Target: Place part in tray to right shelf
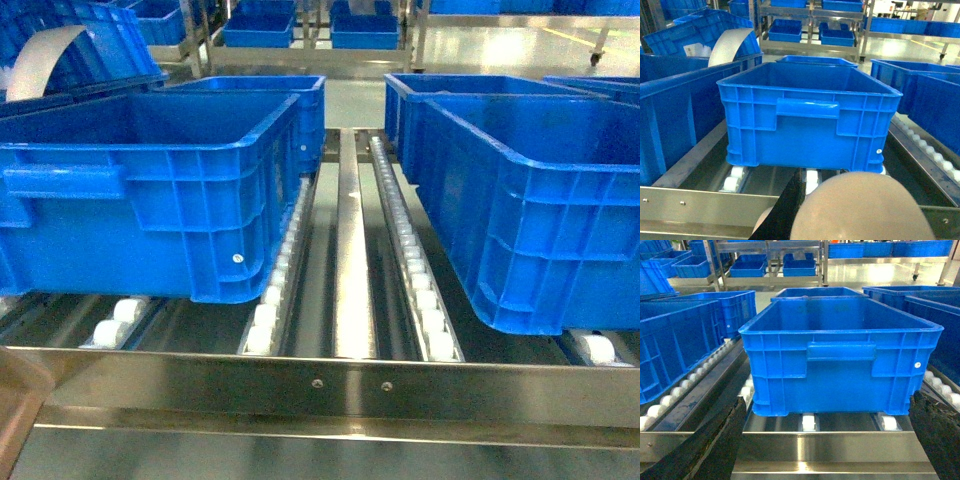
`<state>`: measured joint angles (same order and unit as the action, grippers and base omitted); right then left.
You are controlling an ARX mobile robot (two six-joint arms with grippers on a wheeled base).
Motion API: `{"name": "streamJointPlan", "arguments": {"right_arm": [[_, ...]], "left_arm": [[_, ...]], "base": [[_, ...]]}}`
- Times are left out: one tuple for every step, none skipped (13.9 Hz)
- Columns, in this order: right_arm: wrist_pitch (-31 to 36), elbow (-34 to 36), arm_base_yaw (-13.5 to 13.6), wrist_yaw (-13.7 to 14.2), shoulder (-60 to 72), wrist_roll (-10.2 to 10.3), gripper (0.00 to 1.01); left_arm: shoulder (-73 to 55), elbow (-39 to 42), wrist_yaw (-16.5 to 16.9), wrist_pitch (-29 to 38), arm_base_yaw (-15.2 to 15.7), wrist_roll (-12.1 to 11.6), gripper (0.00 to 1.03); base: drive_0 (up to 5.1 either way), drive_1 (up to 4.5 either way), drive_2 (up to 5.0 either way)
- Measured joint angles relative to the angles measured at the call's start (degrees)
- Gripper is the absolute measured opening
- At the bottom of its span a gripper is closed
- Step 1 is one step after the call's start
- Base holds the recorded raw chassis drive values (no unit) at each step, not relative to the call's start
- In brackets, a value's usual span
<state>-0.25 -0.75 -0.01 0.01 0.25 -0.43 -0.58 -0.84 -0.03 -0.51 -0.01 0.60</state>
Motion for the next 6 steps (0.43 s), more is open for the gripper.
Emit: {"name": "streamJointPlan", "arguments": {"right_arm": [[-0.02, 0.00, 0.00, 0.00, 0.00, 0.00, 0.98], [0.00, 0.00, 0.00, 0.00, 0.00, -0.02, 0.98], [0.00, 0.00, 0.00, 0.00, 0.00, 0.00, 0.98], [-0.02, 0.00, 0.00, 0.00, 0.00, -0.02, 0.98], [-0.02, 0.00, 0.00, 0.00, 0.00, -0.02, 0.98], [-0.02, 0.00, 0.00, 0.00, 0.00, 0.00, 0.98]], "left_arm": [[0.00, 0.00, -0.02, 0.00, 0.00, 0.00, 0.14], [0.00, 0.00, 0.00, 0.00, 0.00, 0.00, 0.14], [0.00, 0.00, 0.00, 0.00, 0.00, 0.00, 0.14], [0.00, 0.00, 0.00, 0.00, 0.00, 0.00, 0.14], [0.00, 0.00, -0.02, 0.00, 0.00, 0.00, 0.14], [0.00, 0.00, 0.00, 0.00, 0.00, 0.00, 0.14]], "base": [[0.0, 0.00, 0.0], [0.0, 0.00, 0.0], [0.0, 0.00, 0.0], [0.0, 0.00, 0.0], [0.0, 0.00, 0.0], [0.0, 0.00, 0.0]]}}
